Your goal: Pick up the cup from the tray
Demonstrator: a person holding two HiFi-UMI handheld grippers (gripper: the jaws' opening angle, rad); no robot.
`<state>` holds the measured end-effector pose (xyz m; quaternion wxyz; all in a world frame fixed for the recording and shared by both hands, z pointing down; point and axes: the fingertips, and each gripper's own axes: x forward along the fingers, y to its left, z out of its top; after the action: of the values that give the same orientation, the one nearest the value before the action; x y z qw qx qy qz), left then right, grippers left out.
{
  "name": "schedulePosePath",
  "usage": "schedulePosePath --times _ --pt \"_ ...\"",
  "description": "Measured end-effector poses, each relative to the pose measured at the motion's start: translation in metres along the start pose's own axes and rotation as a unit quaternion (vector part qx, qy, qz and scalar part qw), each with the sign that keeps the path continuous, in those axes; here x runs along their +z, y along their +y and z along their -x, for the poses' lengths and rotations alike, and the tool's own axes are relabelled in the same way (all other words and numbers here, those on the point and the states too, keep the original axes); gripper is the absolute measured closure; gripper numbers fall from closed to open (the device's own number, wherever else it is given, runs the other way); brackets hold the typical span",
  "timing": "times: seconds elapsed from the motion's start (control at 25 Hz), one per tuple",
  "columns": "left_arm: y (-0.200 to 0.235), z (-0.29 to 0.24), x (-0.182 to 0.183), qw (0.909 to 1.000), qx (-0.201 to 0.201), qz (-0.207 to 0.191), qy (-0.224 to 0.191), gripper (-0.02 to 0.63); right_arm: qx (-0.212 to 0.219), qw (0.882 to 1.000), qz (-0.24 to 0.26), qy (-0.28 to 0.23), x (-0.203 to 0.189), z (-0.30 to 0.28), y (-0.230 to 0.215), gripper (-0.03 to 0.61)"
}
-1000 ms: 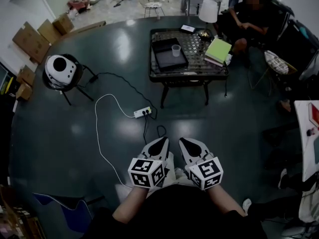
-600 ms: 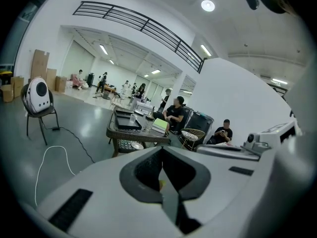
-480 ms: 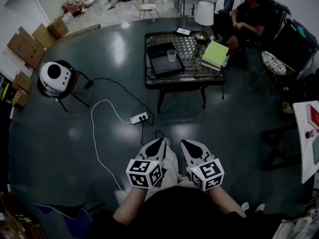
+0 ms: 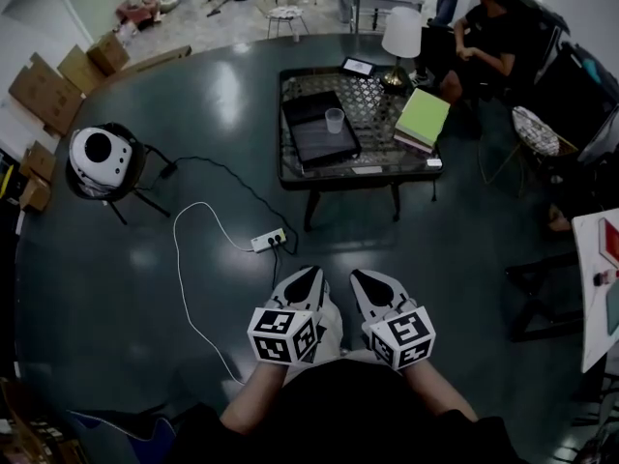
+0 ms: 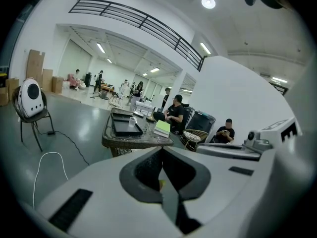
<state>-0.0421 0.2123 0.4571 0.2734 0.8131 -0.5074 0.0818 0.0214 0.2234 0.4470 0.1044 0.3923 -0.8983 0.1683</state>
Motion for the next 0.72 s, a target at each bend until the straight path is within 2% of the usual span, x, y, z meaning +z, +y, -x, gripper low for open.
schedulePosePath --times 0.72 --pt "0.064 -0.083 0.076 0.9995 -0.022 -0.009 0.021 0.603 -0.018 1.0 -0.007 0.01 0.056 -0.101 -0.053 0.568"
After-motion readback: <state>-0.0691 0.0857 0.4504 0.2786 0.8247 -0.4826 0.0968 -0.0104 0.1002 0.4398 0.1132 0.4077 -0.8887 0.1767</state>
